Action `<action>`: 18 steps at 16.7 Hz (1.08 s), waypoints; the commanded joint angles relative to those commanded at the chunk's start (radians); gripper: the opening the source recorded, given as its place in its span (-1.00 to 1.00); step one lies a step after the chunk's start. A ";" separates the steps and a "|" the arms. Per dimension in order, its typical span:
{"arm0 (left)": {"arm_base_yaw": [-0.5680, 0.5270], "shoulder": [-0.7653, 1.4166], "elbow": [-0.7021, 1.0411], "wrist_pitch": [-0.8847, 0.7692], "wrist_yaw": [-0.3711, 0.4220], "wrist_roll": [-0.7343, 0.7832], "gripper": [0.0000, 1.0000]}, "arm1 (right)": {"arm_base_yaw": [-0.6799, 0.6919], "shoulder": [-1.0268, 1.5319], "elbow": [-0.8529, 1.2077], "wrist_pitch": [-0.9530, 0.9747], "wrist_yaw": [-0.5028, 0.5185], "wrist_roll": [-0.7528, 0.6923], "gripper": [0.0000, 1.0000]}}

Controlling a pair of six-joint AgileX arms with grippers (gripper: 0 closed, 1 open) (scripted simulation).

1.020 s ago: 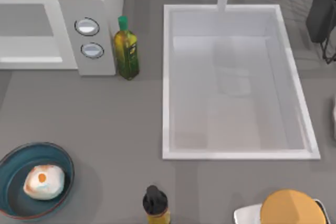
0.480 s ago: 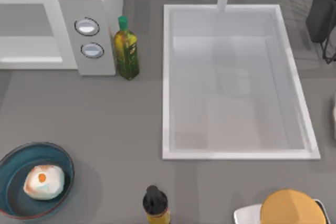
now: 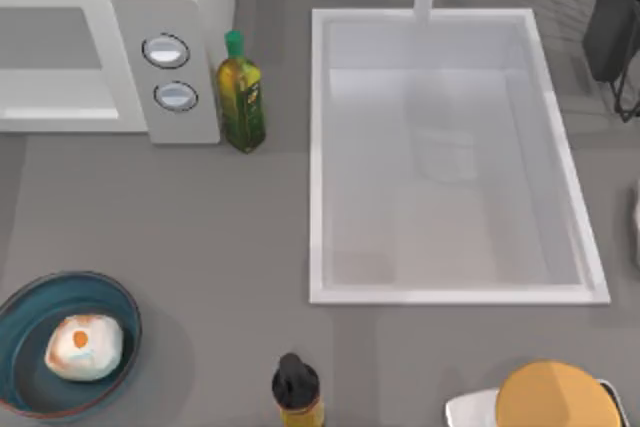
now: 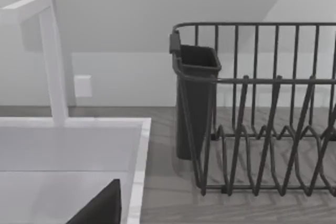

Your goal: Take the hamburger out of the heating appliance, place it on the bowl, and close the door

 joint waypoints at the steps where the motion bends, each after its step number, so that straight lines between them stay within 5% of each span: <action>1: -0.021 -0.037 -0.054 0.022 -0.010 -0.023 -1.00 | 0.000 0.000 0.000 0.000 0.000 0.000 1.00; 6: -0.108 -0.199 -0.257 0.120 -0.053 -0.121 -1.00 | 0.000 0.000 0.000 0.000 0.000 0.000 1.00; 13: -0.125 -0.221 -0.285 0.131 -0.064 -0.144 -1.00 | 0.000 0.000 0.000 0.000 0.000 0.000 1.00; 18: -0.322 -0.426 -0.459 0.196 -0.172 -0.324 -1.00 | 0.000 0.000 0.000 0.000 0.000 0.000 1.00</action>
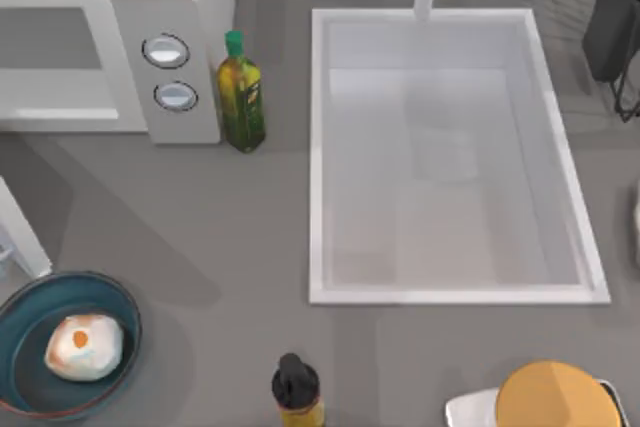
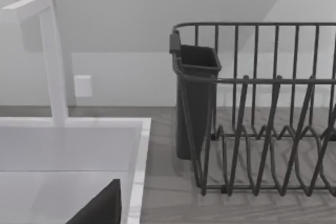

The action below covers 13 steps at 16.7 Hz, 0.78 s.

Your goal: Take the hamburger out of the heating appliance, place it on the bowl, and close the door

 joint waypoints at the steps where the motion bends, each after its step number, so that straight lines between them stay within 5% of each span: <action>1: -0.039 -0.039 -0.038 0.014 -0.023 -0.038 -1.00 | 0.000 0.000 0.000 0.000 0.000 0.000 1.00; 9: -0.103 -0.094 -0.091 0.034 -0.067 -0.103 -1.00 | 0.000 0.000 0.000 0.000 0.000 0.000 1.00; 13: -0.255 -0.153 -0.129 0.041 -0.170 -0.220 -1.00 | 0.000 0.000 0.000 0.000 0.000 0.000 1.00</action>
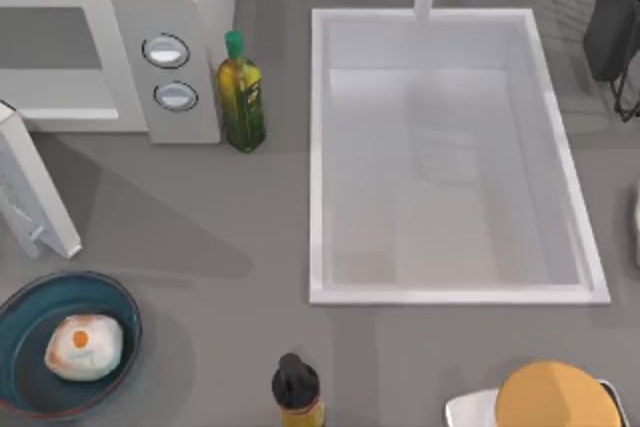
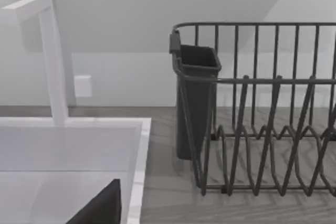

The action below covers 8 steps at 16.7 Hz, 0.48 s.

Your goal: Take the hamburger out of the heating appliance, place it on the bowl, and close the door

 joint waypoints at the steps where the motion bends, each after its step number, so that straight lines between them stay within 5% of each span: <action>1: -0.060 -0.021 -0.013 0.002 -0.036 -0.040 -1.00 | 0.000 0.000 0.000 0.000 0.000 0.000 1.00; 5: -0.278 -0.106 -0.066 0.011 -0.175 -0.200 -1.00 | 0.000 0.000 0.000 0.000 0.000 0.000 1.00; 8: -0.342 -0.140 -0.086 0.015 -0.229 -0.260 -1.00 | 0.000 0.000 0.000 0.000 0.000 0.000 1.00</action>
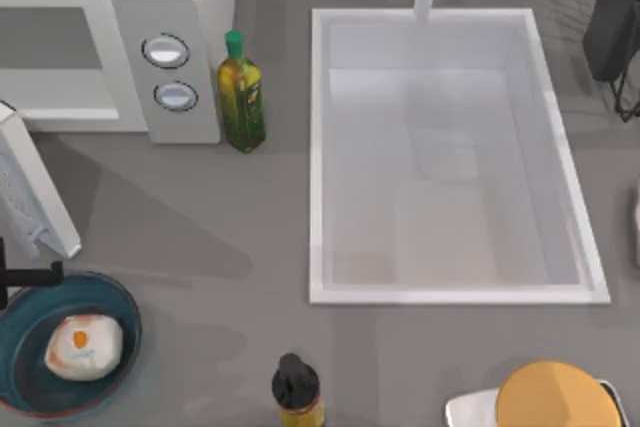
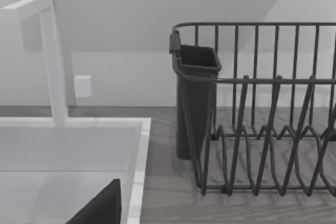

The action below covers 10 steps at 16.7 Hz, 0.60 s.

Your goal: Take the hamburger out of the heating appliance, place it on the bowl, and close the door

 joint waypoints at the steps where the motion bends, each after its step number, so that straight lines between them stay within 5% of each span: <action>1: -0.001 -0.001 0.000 0.000 -0.001 -0.001 -1.00 | 0.000 0.000 0.000 0.000 0.000 0.000 1.00; 10: -0.011 0.177 0.111 0.070 -0.005 -0.007 -1.00 | 0.000 0.000 0.000 0.000 0.000 0.000 1.00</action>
